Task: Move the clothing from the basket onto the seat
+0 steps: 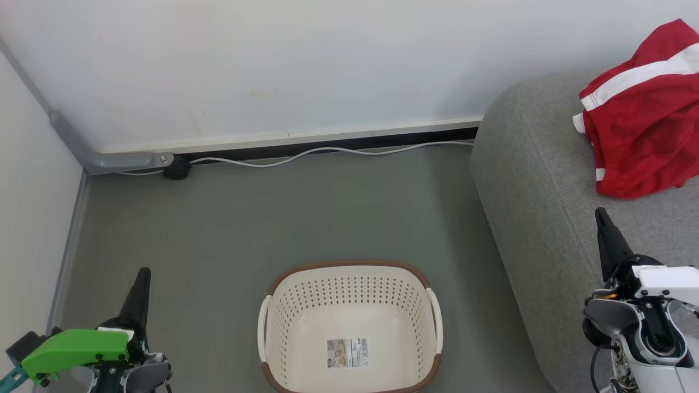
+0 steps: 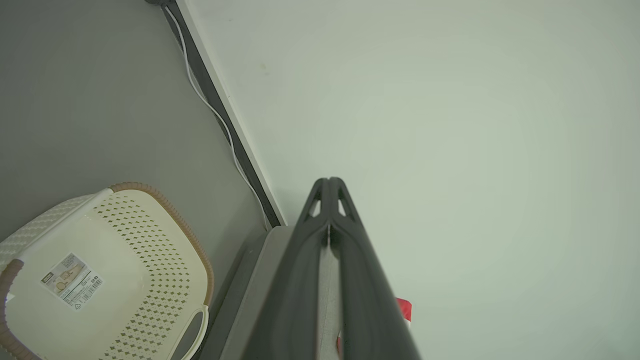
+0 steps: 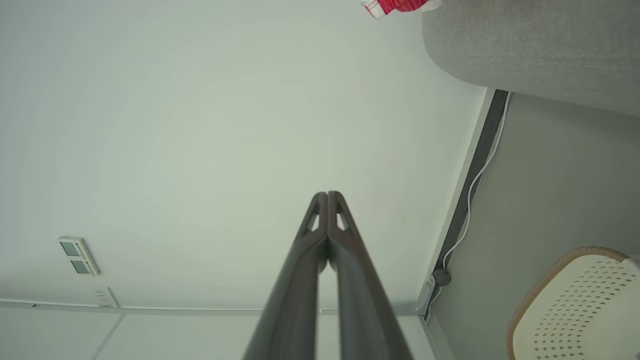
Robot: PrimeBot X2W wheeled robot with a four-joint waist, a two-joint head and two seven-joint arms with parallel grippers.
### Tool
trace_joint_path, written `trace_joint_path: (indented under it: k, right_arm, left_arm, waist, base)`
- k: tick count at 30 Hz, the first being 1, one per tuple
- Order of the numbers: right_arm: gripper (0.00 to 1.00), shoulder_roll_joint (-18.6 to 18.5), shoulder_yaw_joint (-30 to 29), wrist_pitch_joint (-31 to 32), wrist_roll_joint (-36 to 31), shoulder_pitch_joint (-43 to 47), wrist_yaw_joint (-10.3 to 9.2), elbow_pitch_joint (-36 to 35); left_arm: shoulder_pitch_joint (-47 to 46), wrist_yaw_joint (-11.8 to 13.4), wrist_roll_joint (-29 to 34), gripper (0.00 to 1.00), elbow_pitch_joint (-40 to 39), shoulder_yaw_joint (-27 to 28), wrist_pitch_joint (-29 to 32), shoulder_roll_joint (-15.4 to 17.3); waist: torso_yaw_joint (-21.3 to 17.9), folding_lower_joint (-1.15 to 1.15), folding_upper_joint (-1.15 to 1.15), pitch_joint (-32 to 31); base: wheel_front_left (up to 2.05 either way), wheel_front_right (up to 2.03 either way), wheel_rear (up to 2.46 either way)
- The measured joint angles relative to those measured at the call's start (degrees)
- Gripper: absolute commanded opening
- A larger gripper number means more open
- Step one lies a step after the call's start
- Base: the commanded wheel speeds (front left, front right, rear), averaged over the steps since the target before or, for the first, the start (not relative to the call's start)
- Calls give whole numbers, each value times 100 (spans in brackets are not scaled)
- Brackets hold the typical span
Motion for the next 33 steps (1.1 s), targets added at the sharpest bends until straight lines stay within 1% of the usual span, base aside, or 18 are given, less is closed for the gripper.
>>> trace_joint_path:
  k: [4,7,33]
  right_arm:
    - [0,23,-83,71,277,3,1,-40]
    - [0,35,-124,88,444,4,16,-53]
    - [0,42,-118,87,444,34,19,-100]
  left_arm:
    - [-16,-60,-268,0,44,74,65,-44]
    - [-24,-62,-327,0,70,112,93,-58]
    - [-55,-68,-328,0,121,124,93,-66]
  waist:
    - [6,0,0,-8]
    - [8,0,0,-11]
    - [9,0,0,-11]
  base:
    - [0,0,0]
    - [0,0,0]
    - [0,0,0]
